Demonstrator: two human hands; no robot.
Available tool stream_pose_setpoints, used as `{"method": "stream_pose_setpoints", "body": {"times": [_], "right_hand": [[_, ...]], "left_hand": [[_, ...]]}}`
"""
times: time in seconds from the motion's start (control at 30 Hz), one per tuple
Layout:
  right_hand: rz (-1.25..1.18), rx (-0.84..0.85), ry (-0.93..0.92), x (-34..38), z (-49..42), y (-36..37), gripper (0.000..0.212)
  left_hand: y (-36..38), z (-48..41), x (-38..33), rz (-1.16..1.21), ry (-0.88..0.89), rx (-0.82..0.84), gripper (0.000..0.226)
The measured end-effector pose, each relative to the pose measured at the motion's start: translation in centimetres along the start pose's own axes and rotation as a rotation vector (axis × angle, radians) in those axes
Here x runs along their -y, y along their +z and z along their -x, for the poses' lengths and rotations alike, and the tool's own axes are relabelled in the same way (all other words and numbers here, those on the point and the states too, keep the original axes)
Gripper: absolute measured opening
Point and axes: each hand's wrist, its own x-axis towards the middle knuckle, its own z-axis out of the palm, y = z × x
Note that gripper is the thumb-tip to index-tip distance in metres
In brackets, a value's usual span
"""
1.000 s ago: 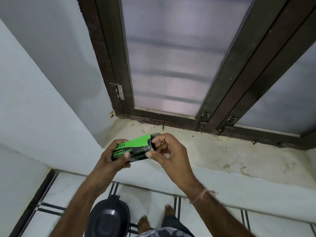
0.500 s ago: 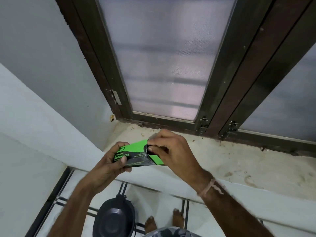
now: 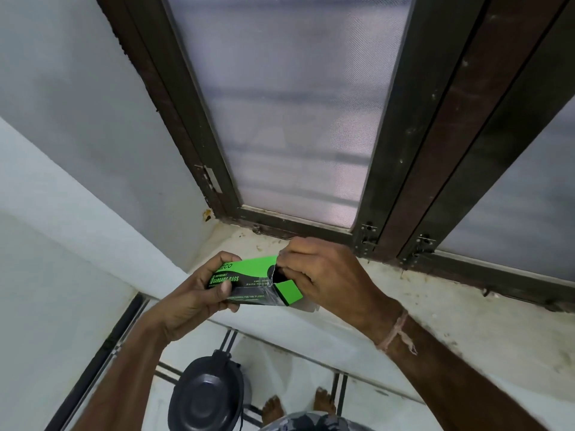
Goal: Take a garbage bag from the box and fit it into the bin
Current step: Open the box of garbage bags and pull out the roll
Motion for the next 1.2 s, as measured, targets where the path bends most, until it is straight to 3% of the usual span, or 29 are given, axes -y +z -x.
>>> {"method": "stream_pose_setpoints", "body": {"times": [0.1,0.23,0.57,0.67,0.77,0.83,0.93,1.0,1.2], "right_hand": [[0.041,-0.024,-0.018,-0.4,0.2,-0.3,0.024],[0.054,-0.034,-0.026,-1.2,0.5,-0.5,0.018],[0.024,-0.208,0.004,-3.5,1.8,0.2,0.01],[-0.027,-0.296,0.094,-4.5,2.5,0.7,0.007],[-0.134,-0.299,0.204,-4.9,3.1,1.4,0.007],[-0.401,-0.295,0.359,-4.8,3.3,1.9,0.008],[-0.868,-0.182,0.659,-4.3,3.1,2.9,0.027],[-0.853,-0.157,0.735,-4.6,2.9,3.9,0.027],[-0.937,-0.302,0.892,-6.1,2.3,5.6,0.019]], "left_hand": [[0.6,-0.5,-0.1,0.002,0.0,0.008,0.059],[1.1,-0.9,0.3,-0.002,0.013,-0.039,0.033],[0.6,-1.2,0.1,-0.045,0.009,-0.107,0.046],[0.4,-1.4,-0.1,-0.064,0.006,-0.135,0.068],[0.4,-1.9,0.0,-0.099,0.024,-0.156,0.065],[0.4,-2.3,0.0,-0.139,0.038,-0.168,0.069],[0.7,-3.2,-0.1,-0.293,0.064,-0.207,0.065],[0.8,-3.9,0.0,-0.381,0.089,-0.208,0.057],[0.9,-5.8,1.1,-0.413,0.098,-0.235,0.047]]}}
